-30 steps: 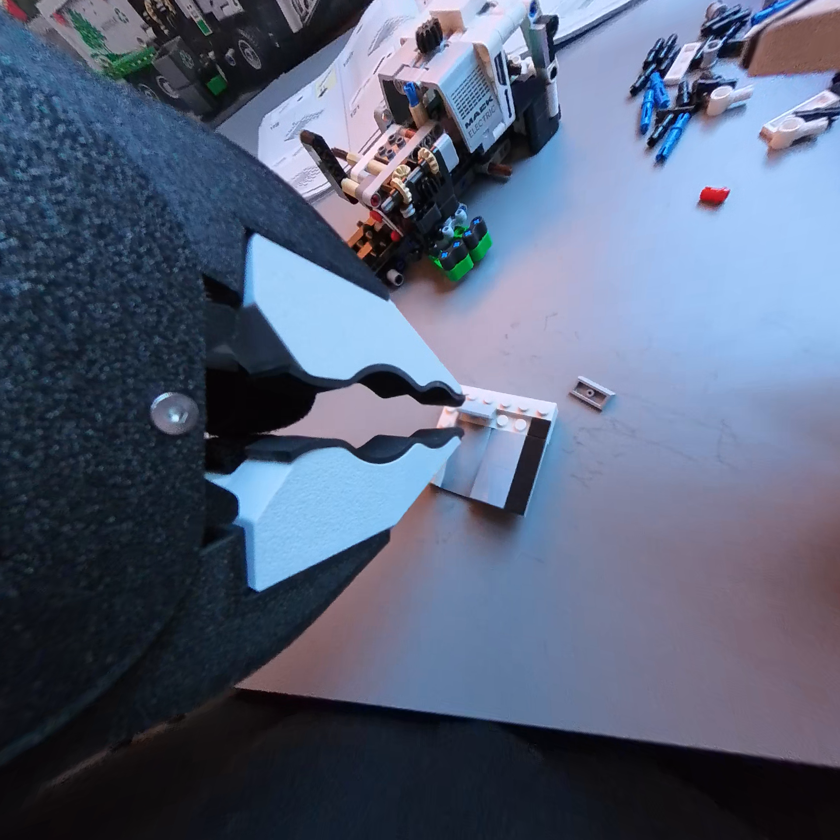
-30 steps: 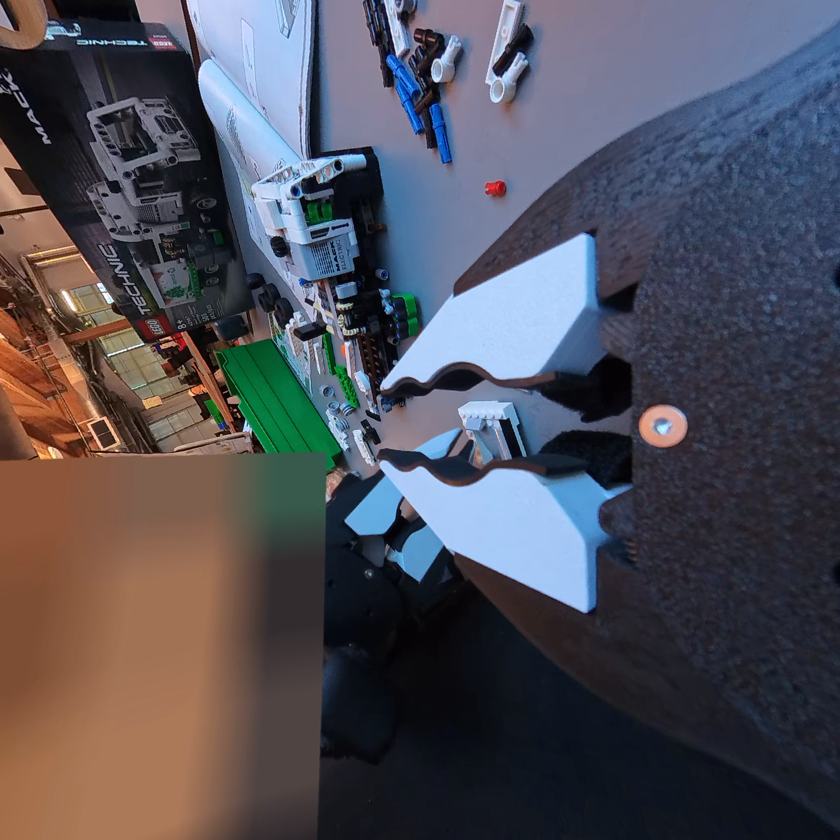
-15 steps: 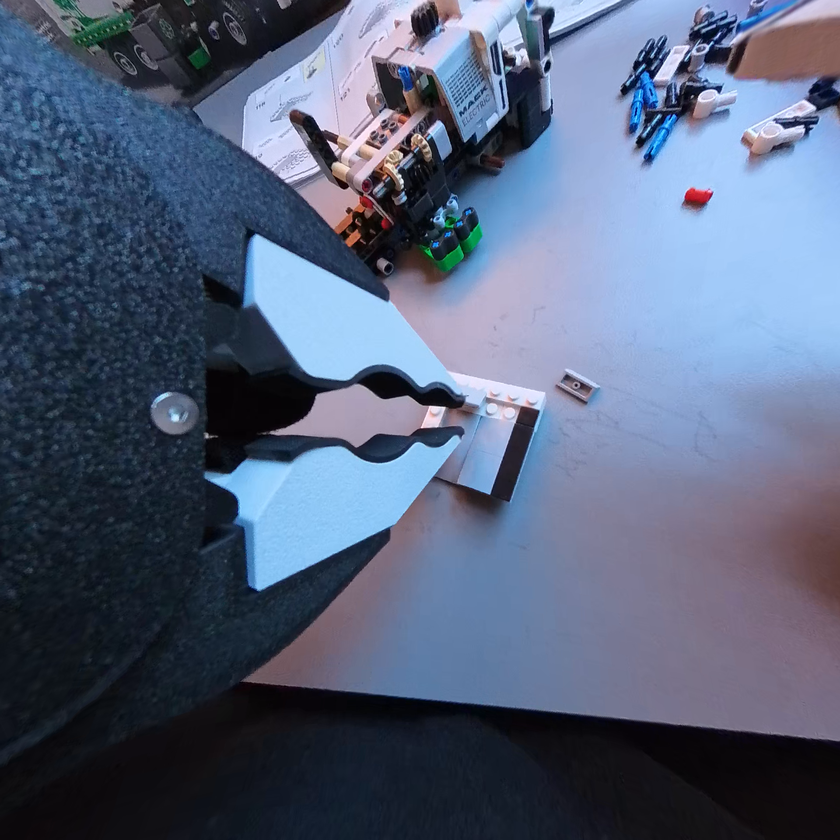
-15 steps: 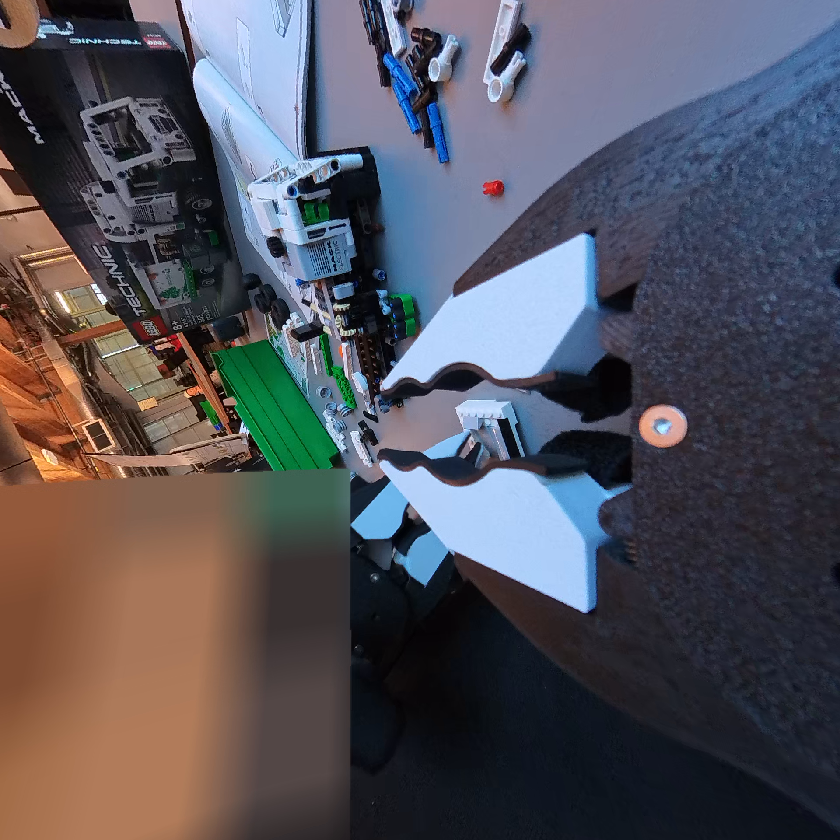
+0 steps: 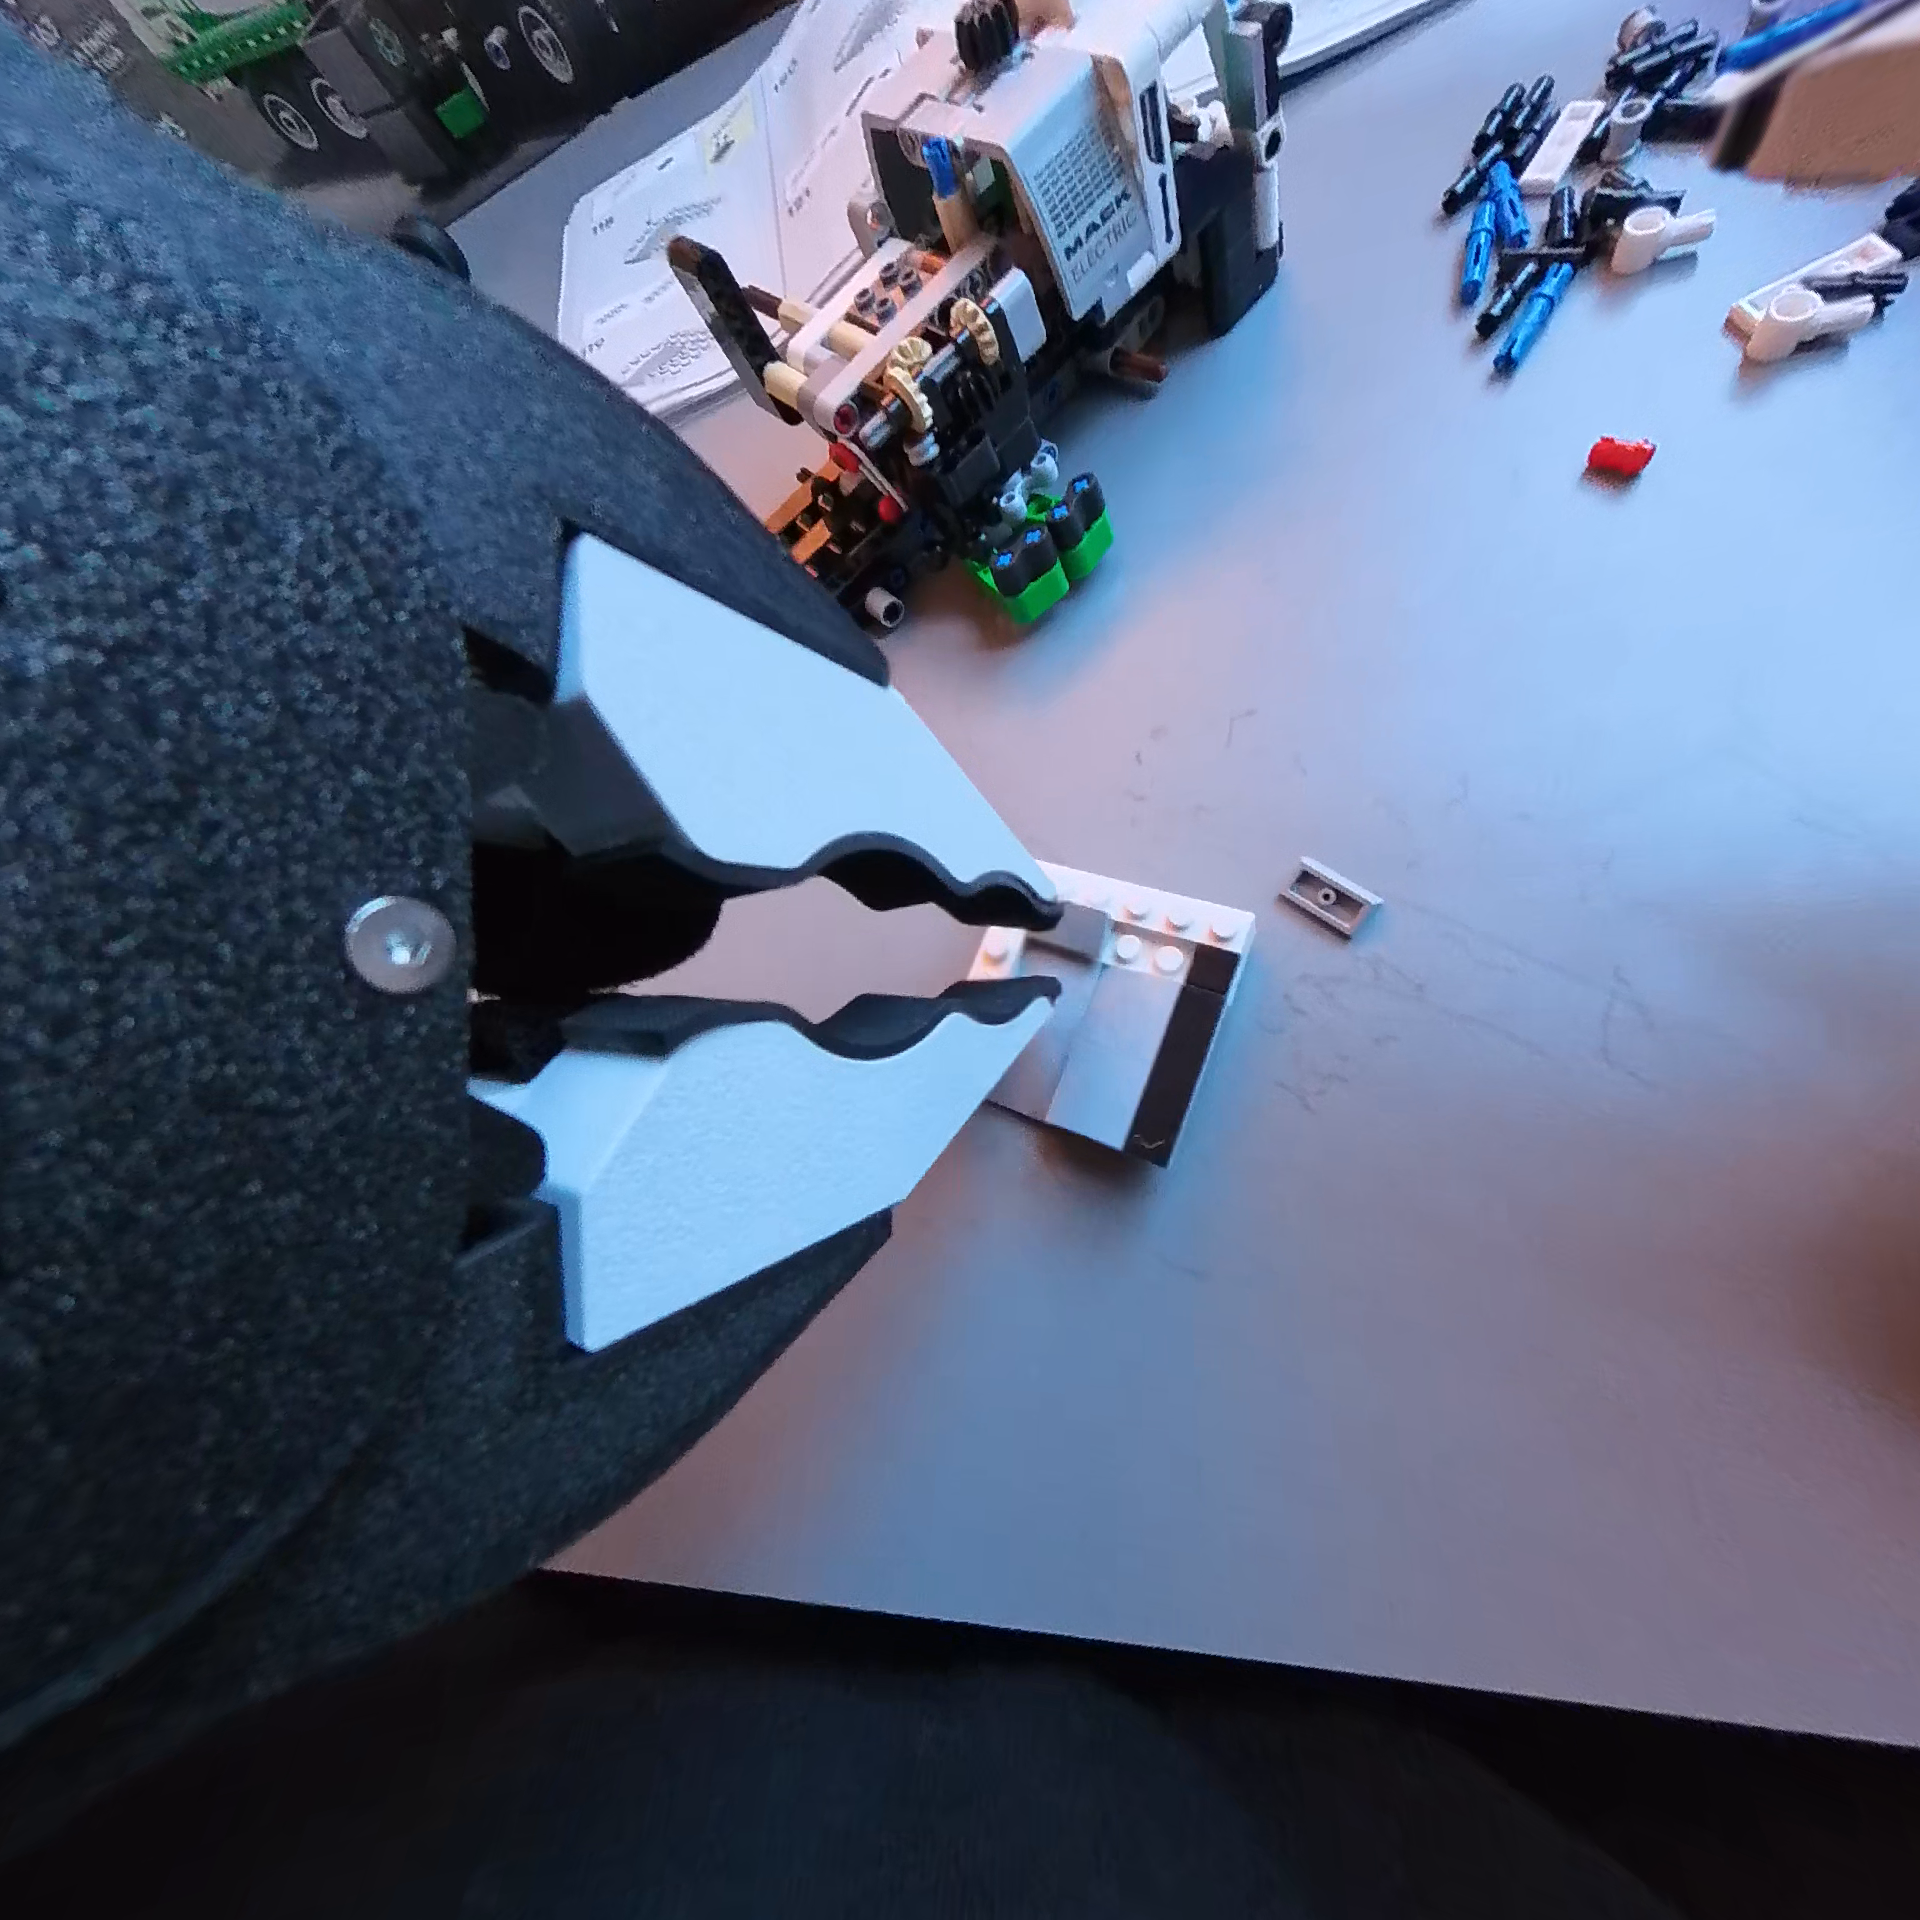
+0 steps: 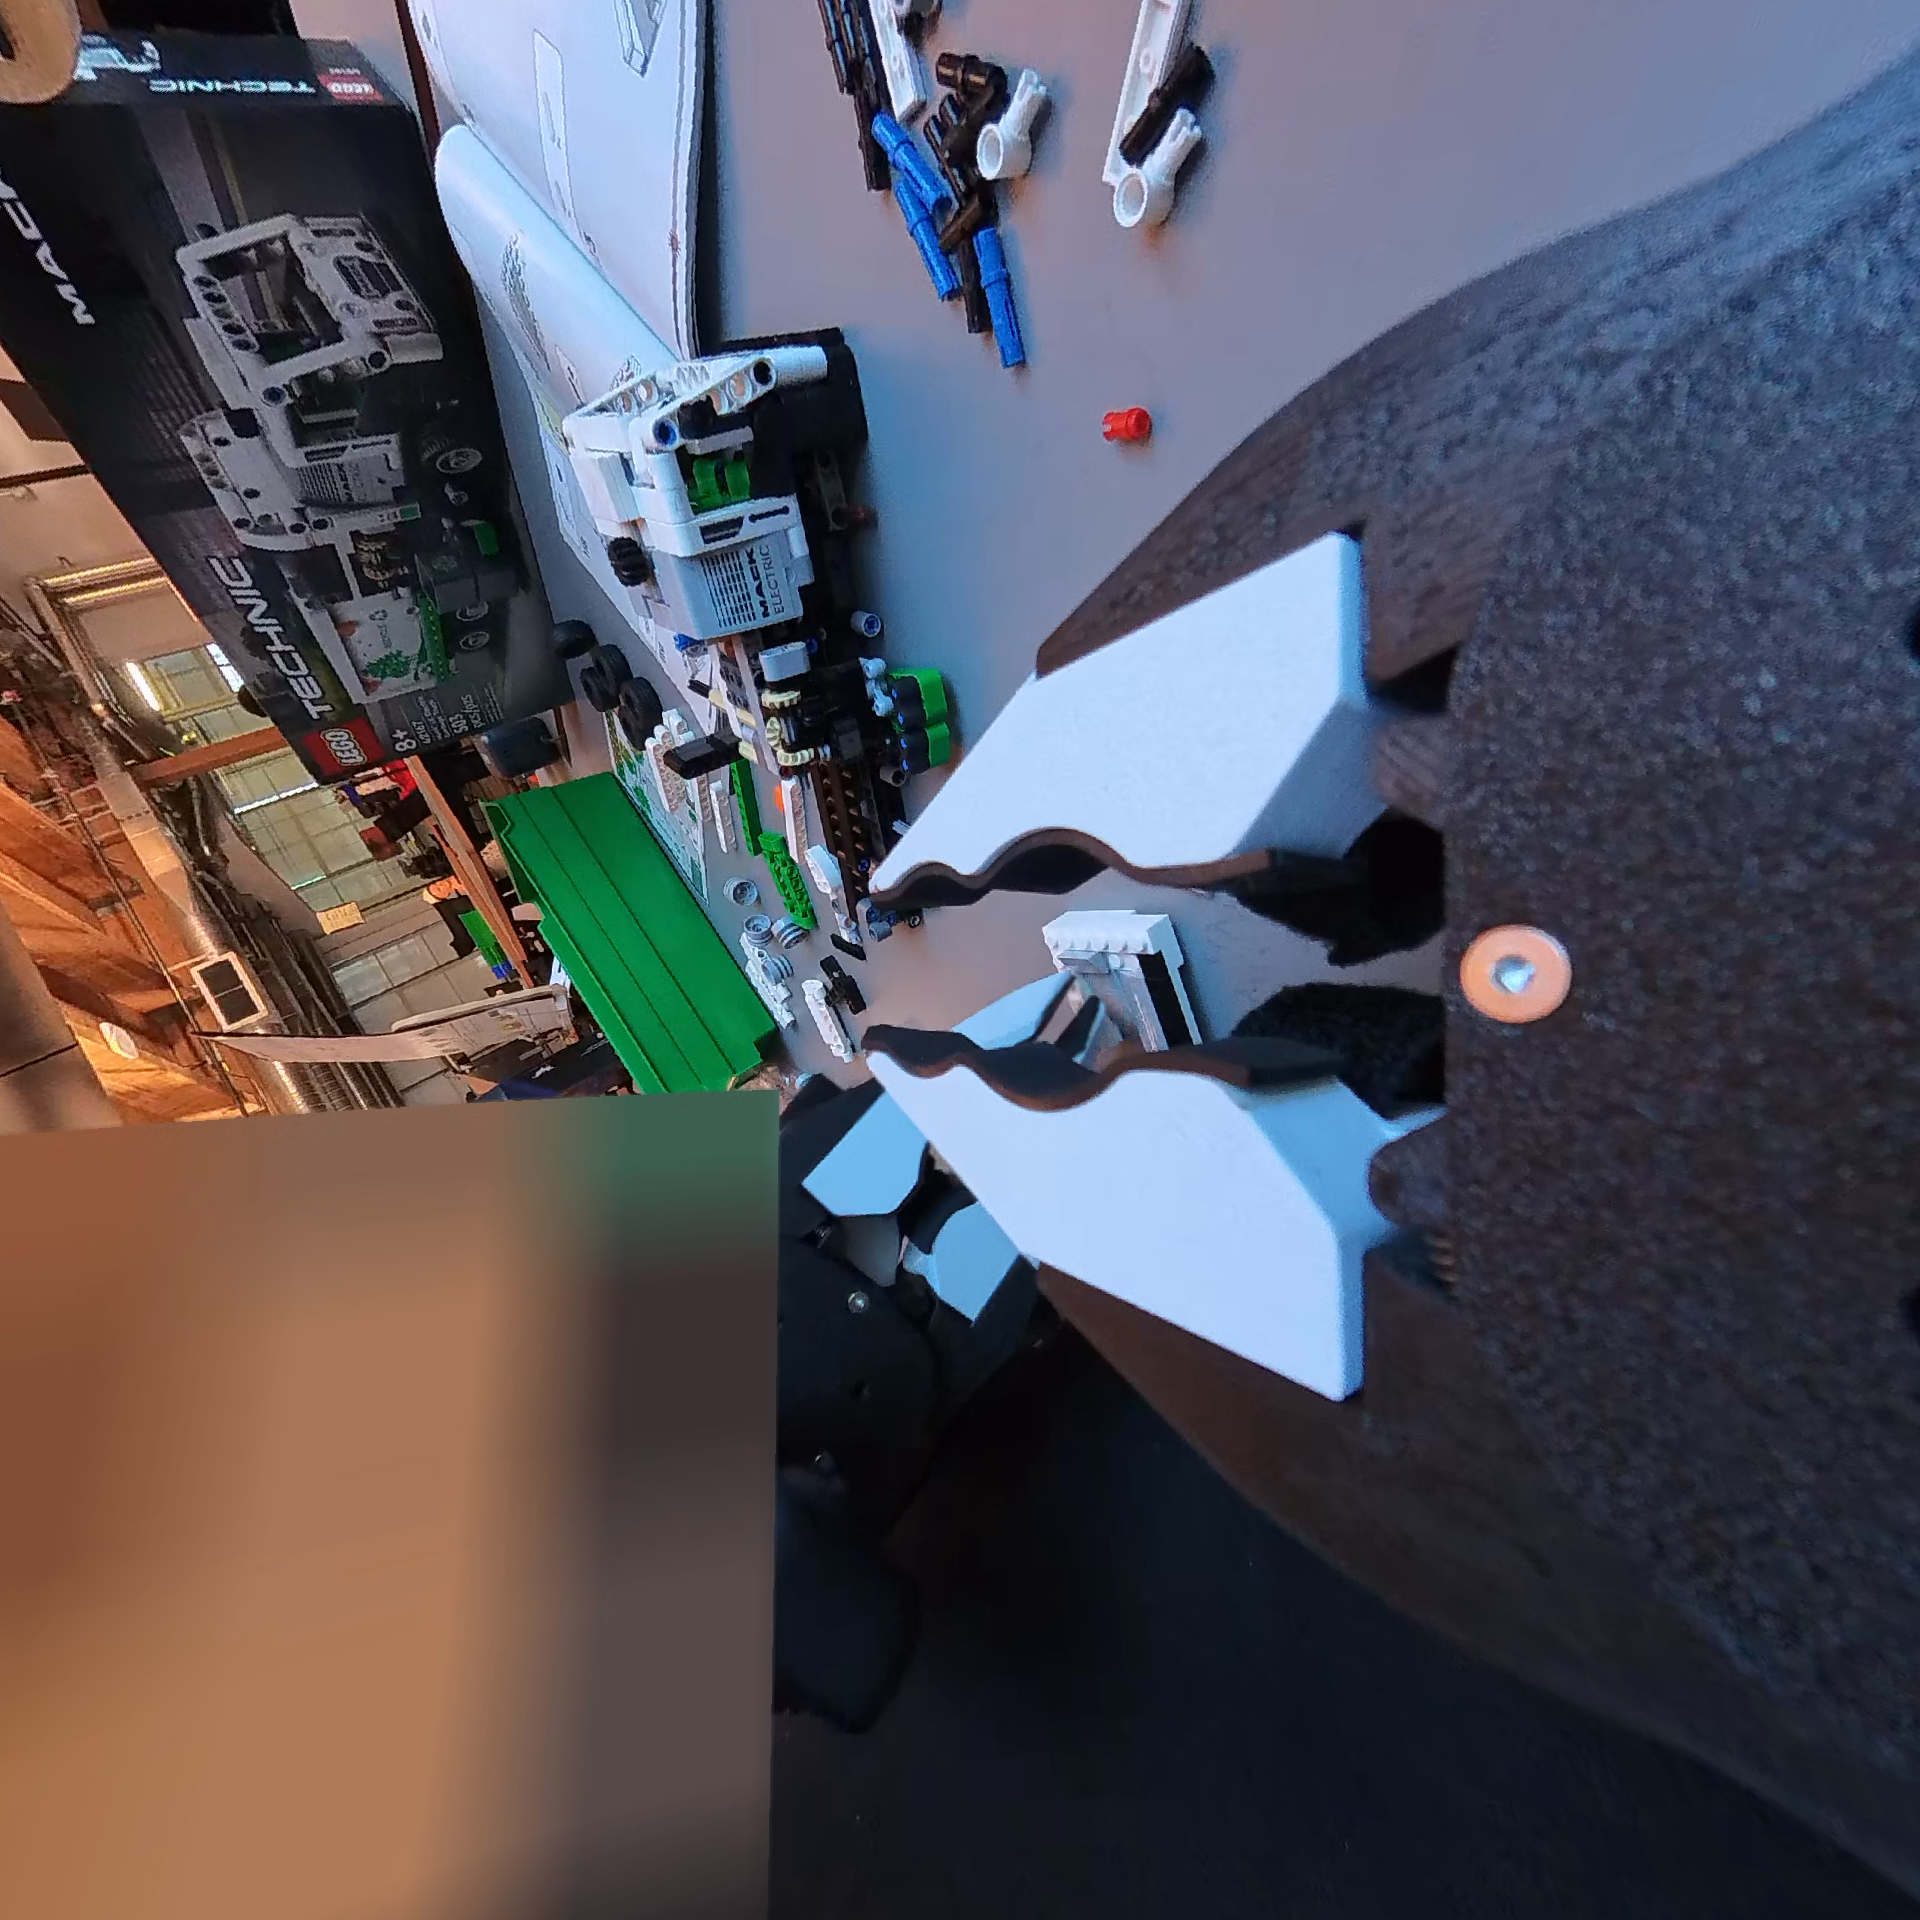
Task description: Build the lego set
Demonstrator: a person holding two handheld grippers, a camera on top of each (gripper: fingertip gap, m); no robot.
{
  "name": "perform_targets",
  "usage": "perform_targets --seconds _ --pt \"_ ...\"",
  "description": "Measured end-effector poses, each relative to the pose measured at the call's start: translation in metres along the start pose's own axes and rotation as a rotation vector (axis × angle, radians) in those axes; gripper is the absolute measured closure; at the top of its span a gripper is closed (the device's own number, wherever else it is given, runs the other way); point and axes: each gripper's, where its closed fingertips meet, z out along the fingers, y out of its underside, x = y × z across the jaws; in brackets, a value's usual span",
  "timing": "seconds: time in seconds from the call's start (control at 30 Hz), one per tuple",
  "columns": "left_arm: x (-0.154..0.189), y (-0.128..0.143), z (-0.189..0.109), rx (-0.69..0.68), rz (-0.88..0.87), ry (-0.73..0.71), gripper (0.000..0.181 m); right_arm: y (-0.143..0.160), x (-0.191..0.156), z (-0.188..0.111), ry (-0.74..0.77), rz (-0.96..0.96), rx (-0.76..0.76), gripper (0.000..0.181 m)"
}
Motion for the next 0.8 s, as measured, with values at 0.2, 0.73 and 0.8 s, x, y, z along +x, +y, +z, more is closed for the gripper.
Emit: perform_targets --seconds 0.2,0.73,0.8 --pt "-0.008 0.010 -0.005 0.035 -0.068 0.007 0.171 0.002 -0.001 0.001 -0.008 0.003 -0.010 0.160" --pt "0.007 0.022 -0.025 0.416 -0.610 0.033 0.154 0.092 0.004 0.041 0.193 -0.309 -0.633 0.162" --pt "0.008 0.025 -0.027 0.439 -0.643 0.026 0.155 0.095 0.005 0.043 0.201 -0.344 -0.657 0.166"
